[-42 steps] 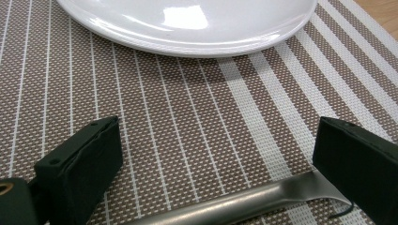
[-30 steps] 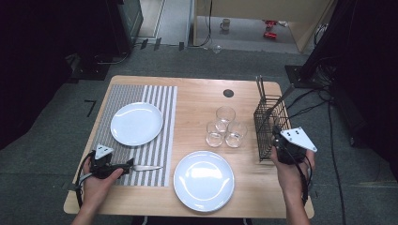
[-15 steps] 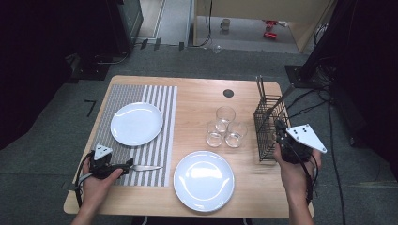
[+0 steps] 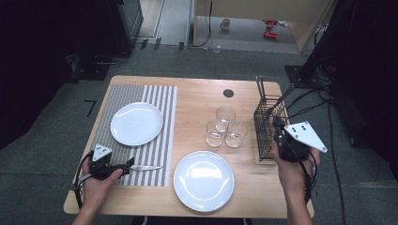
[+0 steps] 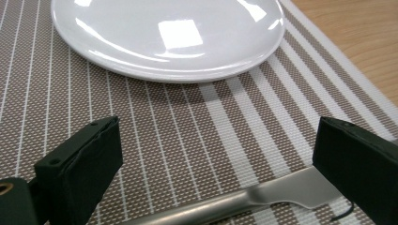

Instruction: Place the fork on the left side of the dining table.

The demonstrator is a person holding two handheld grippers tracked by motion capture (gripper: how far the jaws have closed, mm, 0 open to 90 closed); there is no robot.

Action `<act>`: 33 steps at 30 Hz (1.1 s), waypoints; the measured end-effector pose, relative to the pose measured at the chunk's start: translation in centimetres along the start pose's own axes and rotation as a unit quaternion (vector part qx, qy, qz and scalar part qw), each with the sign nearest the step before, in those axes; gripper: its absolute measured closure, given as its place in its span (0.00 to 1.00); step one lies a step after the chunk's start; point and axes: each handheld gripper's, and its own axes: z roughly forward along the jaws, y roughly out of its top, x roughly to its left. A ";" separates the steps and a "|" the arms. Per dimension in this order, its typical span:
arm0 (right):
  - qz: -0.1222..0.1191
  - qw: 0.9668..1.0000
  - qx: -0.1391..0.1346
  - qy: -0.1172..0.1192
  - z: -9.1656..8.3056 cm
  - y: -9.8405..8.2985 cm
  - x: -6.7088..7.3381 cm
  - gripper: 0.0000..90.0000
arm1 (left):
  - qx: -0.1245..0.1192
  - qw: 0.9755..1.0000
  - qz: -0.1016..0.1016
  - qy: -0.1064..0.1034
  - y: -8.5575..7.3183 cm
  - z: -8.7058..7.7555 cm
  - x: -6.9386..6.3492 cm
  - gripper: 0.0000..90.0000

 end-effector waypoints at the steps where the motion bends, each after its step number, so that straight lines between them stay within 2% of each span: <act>1: -0.003 1.000 -0.002 0.001 0.0 0.1 0.0 0.98 | -0.001 1.000 0.001 -0.002 0.1 -0.1 -0.1 0.02; 9: -0.001 1.000 -0.009 0.005 -0.4 0.7 0.5 0.98 | -0.008 1.000 0.008 -0.015 0.4 -0.4 -1.1 0.02; 12: 0.001 1.000 -0.014 0.007 -0.6 0.9 0.6 0.98 | -0.011 1.000 0.003 -0.023 0.5 -0.5 -1.4 0.02; 23: -0.007 0.999 -0.026 0.019 -1.1 1.6 1.1 0.98 | -0.020 0.999 0.015 -0.034 0.9 -0.6 -3.0 0.02; 33: -0.009 0.999 -0.029 0.031 -1.1 2.1 2.2 0.98 | -0.028 0.999 0.021 -0.041 1.1 -0.7 -4.0 0.02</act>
